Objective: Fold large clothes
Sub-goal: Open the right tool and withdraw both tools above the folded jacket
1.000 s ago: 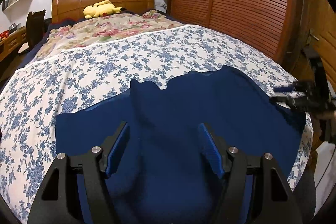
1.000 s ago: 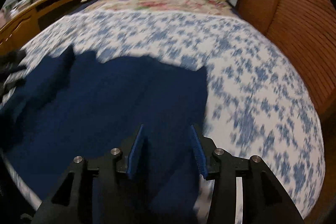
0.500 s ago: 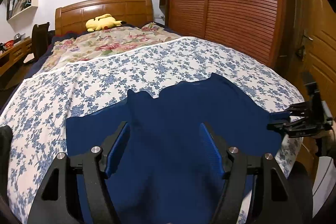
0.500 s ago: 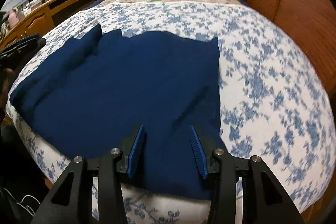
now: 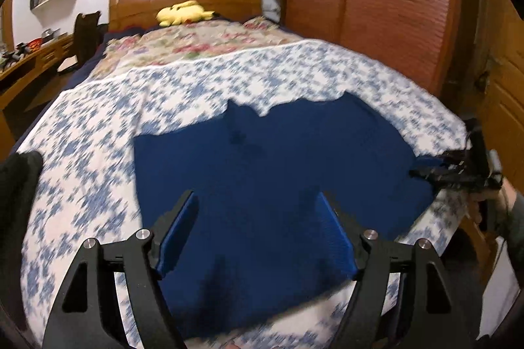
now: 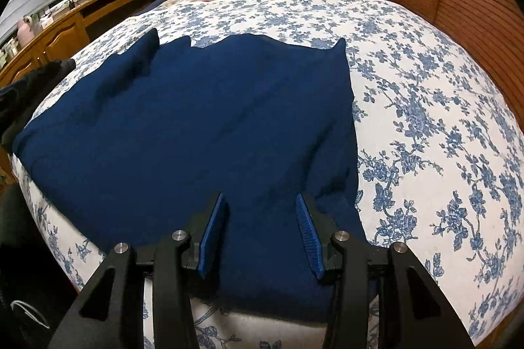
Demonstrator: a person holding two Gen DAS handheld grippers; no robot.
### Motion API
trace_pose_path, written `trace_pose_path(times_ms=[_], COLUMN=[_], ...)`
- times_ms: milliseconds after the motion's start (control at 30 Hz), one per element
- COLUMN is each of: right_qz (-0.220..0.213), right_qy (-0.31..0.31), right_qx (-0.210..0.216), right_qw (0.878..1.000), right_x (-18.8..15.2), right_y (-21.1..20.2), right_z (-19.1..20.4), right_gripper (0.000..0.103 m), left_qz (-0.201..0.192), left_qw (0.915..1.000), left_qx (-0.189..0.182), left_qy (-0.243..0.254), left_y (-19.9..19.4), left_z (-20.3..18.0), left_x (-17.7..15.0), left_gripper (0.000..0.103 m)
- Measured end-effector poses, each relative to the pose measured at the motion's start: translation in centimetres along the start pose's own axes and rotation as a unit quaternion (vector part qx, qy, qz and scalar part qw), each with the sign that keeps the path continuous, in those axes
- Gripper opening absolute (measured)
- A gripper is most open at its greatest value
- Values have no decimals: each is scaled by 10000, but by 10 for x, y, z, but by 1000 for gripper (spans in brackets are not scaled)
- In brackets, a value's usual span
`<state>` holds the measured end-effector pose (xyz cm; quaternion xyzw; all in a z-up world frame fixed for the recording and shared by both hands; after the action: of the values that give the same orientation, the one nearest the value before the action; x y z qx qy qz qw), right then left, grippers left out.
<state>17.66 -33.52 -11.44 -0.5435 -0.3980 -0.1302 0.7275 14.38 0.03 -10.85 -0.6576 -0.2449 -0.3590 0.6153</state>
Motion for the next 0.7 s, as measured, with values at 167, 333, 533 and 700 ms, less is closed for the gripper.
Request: trace_pose_path(times_ms=[167,333,533,700], right_qz=[5,-1,-266,-257], right_qy=[14,-191,-487,-525], right_qx=[-47,-426,-269,289], right_qw=[10000,9989,9981,9979], right_x=[1,12,31,35], right_y=[0,-10,-6,26], right_z=[1,8,40,62], right_gripper=[47,47,55,56], left_qz=[277,444,566,697], left_qw=[9991,9976,9953,9933], left_qx=[316,482,643,802], left_qy=[-59,-240,-444,-459], left_y=[-2,-2,0,4], left_z=[25,47,65,69], left_x=[-22,-40,-50,-58], left_gripper=[76,76,76,76])
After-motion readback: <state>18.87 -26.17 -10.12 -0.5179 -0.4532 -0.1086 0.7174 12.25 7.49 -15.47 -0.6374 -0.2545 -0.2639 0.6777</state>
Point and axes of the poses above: each gripper's, at about its wrist camera, not at the fingertips, and y roughly the way its jaws point, z to its left, x to its top, the point moved 5 cm from there along y, roughly the way its jaws point, and after that the axes turned 8 degrees about x, right-handed, at the moved point
